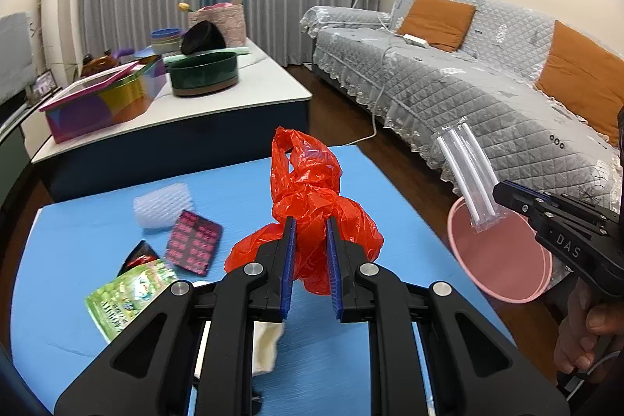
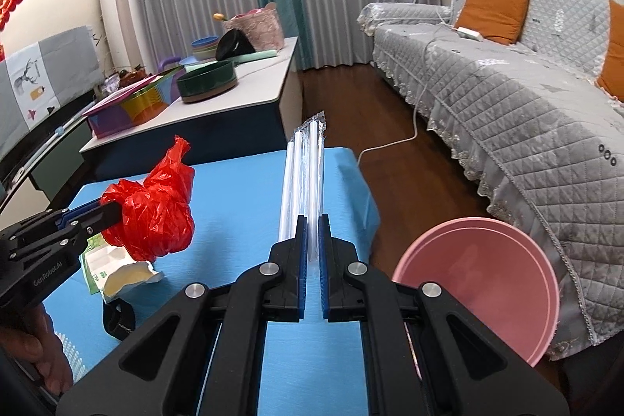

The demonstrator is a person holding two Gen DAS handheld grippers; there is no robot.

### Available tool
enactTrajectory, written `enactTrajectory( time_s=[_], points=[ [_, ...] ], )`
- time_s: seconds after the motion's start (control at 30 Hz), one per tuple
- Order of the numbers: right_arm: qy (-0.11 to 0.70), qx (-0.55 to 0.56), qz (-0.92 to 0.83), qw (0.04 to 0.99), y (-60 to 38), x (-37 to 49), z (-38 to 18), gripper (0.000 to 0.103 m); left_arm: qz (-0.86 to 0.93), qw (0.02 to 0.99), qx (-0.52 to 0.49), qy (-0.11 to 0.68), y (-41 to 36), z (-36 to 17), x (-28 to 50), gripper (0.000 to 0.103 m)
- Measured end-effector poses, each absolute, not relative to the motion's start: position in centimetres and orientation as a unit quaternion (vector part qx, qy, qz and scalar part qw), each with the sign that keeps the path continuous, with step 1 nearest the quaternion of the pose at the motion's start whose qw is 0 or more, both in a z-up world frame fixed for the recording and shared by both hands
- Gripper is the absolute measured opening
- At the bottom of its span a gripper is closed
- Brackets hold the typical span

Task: Collect trash
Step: 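Carry the red bag in the left gripper while the right gripper carries the straws to the pink bin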

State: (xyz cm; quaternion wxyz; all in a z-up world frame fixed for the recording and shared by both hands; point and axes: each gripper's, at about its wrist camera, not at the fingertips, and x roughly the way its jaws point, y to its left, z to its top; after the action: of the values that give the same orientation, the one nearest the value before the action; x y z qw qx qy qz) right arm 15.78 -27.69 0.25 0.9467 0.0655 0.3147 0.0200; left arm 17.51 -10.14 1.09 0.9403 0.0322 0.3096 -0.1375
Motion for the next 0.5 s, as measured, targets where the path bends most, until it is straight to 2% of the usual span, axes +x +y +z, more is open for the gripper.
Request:
enactTrajectory(
  time_s=[0.5],
  points=[
    [0.305,0.083,-0.022,0.949,-32.2,14.2,0.6,0.006,-0.177,0.935,0.046,0.304,-14.9,0.8,17.3,0.015]
  ],
)
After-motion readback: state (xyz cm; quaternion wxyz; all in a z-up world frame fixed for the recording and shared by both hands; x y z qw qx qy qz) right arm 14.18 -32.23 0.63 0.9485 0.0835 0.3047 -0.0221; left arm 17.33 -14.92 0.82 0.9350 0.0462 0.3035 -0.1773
